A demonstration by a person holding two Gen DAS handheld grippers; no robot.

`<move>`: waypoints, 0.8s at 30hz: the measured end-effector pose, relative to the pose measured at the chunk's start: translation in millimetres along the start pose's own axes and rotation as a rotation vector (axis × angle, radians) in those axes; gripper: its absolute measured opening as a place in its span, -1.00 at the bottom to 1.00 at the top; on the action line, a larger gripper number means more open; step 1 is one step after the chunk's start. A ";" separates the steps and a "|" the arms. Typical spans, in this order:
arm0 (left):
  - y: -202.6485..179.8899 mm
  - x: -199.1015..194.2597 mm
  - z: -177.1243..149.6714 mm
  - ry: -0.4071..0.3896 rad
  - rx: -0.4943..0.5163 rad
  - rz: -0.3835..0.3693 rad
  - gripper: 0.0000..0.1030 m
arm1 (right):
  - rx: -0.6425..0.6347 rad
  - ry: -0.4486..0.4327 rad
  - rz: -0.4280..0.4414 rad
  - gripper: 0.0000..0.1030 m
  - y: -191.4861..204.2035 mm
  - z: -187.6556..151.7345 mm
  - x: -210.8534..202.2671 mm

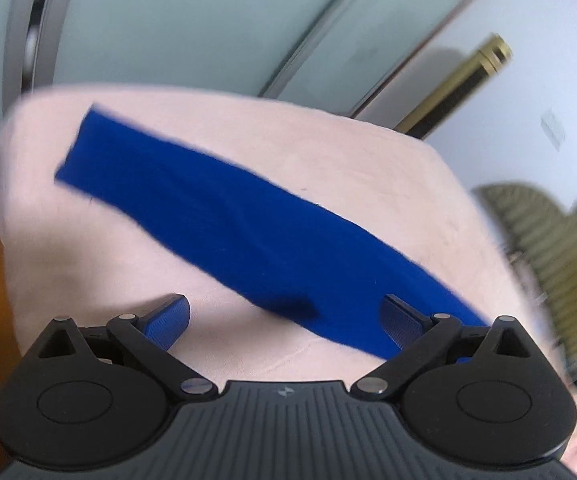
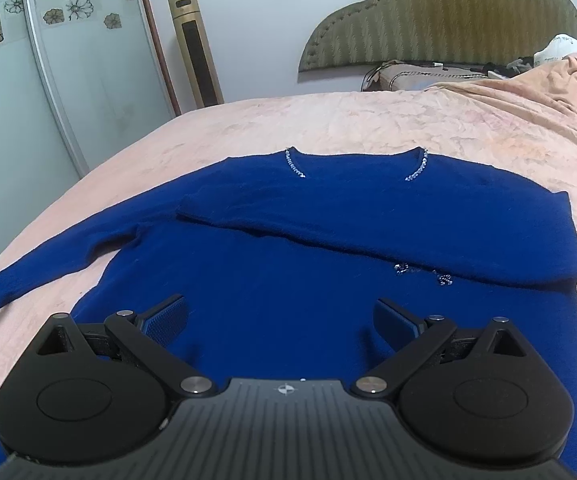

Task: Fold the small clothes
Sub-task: 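Grasp the other sweater sleeve with the left gripper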

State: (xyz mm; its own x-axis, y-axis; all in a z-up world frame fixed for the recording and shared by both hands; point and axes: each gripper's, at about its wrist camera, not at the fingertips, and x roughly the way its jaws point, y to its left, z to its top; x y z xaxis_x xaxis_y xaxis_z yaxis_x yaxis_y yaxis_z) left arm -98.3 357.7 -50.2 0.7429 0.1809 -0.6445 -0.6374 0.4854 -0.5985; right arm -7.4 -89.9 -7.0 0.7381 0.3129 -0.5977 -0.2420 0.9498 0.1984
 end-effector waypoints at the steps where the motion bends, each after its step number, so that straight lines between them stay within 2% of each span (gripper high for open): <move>1: 8.0 -2.0 5.8 -0.013 -0.044 -0.032 0.97 | -0.001 0.002 0.001 0.95 0.4 -0.1 0.6; 5: 31.6 1.3 20.0 -0.044 -0.203 -0.105 0.96 | -0.003 0.011 0.001 0.96 3.7 -0.7 4.1; 9: 46.2 4.5 33.2 -0.089 -0.304 -0.133 0.93 | -0.010 0.022 0.000 0.96 7.5 -1.5 7.9; 12: 51.1 2.3 38.6 -0.136 -0.342 -0.095 0.51 | -0.009 0.030 -0.001 0.96 7.4 -1.3 10.2; 14: 53.1 5.3 43.4 -0.139 -0.356 -0.064 -0.07 | -0.009 0.033 -0.002 0.96 7.3 -1.4 11.2; 15: 49.2 10.9 39.1 -0.133 -0.364 -0.048 -0.19 | -0.010 0.035 -0.001 0.96 7.5 -1.3 11.7; 17: 49.6 16.4 40.6 -0.126 -0.379 -0.028 -0.63 | -0.012 0.039 0.001 0.96 7.9 -1.2 13.1; 19: 46.0 15.4 41.4 -0.130 -0.360 -0.016 -0.79 | -0.014 0.043 0.001 0.96 9.1 -0.9 14.5; 20: 42.0 13.0 41.3 -0.142 -0.330 -0.005 -0.79 | -0.013 0.044 0.002 0.96 9.2 -0.7 14.8; 22: 21.0 8.5 41.6 -0.187 -0.218 0.024 -0.79 | -0.014 0.044 0.003 0.96 9.2 -0.2 14.8; 24: -13.1 4.9 41.2 -0.229 -0.052 0.022 -0.79 | -0.015 0.041 -0.002 0.96 8.4 0.4 14.2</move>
State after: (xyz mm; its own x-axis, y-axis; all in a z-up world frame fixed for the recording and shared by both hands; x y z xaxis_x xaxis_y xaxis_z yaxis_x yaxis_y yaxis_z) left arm -77.9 387.5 -25.9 0.7520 0.3828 -0.5366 -0.6591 0.4359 -0.6128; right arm 1.2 -77.5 -13.5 0.7120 0.3105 -0.6298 -0.2501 0.9502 0.1857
